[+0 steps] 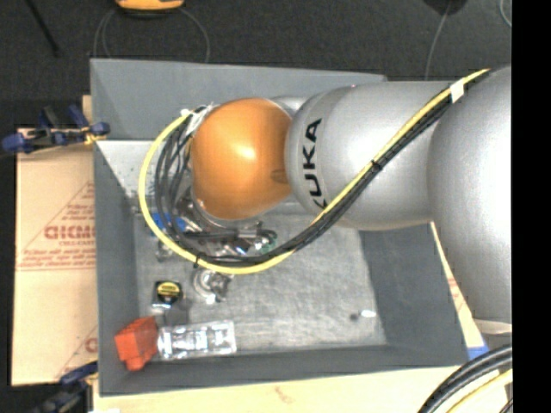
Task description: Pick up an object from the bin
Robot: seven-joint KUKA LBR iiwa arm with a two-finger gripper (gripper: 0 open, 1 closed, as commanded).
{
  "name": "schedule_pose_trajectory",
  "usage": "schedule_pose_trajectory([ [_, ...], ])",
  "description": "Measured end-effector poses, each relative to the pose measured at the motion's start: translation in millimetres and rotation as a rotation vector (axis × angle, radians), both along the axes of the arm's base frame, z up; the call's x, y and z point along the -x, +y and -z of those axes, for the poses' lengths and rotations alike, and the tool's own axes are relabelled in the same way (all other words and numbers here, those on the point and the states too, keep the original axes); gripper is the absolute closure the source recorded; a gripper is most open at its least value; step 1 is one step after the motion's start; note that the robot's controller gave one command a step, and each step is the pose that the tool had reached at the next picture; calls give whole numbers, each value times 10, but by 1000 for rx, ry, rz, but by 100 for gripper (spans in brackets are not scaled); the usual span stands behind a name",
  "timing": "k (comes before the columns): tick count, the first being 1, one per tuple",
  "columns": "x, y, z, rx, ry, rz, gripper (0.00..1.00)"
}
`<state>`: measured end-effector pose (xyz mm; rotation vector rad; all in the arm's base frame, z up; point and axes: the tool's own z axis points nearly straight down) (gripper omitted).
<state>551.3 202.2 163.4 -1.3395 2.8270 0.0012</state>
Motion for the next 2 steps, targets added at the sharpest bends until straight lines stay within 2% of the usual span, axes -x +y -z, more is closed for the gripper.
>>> schedule_pose_trajectory([
  [1,10,262,788,7,6,-338,0],
  [2,4,268,795,6,6,-335,100],
])
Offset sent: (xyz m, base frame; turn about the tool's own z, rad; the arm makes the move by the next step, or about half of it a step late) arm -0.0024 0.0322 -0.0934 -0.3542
